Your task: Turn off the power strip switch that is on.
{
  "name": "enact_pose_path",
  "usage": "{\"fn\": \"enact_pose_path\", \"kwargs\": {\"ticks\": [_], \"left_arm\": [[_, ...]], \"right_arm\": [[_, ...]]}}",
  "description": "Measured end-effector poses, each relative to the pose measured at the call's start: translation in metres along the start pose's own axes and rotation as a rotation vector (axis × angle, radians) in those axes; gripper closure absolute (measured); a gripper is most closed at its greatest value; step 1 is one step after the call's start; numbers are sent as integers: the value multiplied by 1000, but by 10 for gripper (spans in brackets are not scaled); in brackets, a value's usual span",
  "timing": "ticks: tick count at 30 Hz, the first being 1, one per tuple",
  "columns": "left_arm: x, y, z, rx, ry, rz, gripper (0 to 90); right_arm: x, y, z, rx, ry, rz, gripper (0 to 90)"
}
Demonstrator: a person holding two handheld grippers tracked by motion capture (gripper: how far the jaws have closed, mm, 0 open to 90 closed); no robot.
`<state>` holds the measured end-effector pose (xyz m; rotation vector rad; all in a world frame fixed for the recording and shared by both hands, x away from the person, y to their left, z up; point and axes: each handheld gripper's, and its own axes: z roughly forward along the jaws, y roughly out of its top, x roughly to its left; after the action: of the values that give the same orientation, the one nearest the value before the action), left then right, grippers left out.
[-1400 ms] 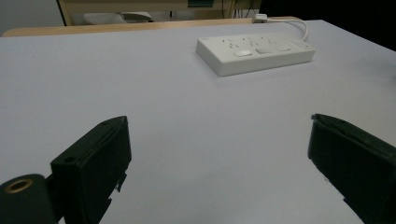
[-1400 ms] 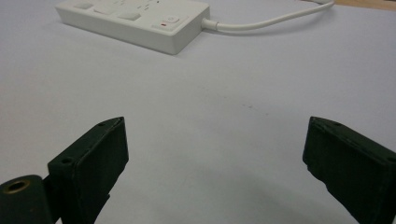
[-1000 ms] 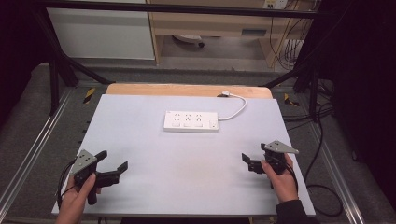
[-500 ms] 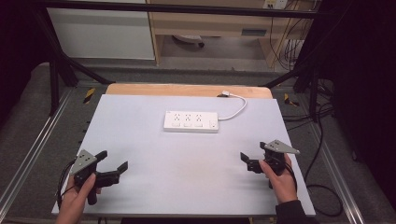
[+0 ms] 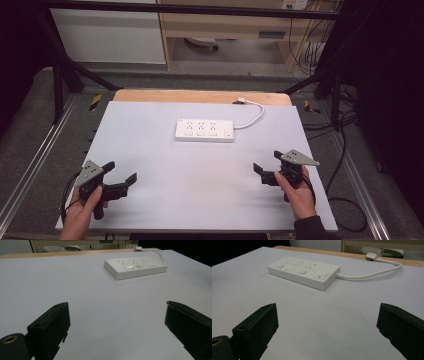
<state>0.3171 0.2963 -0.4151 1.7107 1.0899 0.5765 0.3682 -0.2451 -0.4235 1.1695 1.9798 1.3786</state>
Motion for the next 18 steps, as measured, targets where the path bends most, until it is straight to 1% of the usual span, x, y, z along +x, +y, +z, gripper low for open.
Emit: {"fn": "enact_pose_path", "kwargs": {"ticks": [1,5,9,11,13,15,17,18], "left_arm": [[0,0,0,-3,1,-3,61],[-1,0,0,3,0,4,61],[-2,0,1,3,-3,3,61],[-1,0,1,5,-4,6,61],[-1,-1,1,7,-4,4,61],[0,-1,1,8,-1,4,61],[0,-1,1,9,-2,5,61],[-1,-1,1,6,-4,6,61]], "right_arm": [[2,1,0,-2,3,4,39],[6,2,2,0,19,-10,36],[8,4,3,-5,22,-15,36],[9,6,3,-8,19,-11,37],[10,9,3,-13,13,-8,39],[12,13,5,-13,11,-16,42],[15,19,9,-14,18,-19,45],[15,19,9,-14,18,-19,45]]}}
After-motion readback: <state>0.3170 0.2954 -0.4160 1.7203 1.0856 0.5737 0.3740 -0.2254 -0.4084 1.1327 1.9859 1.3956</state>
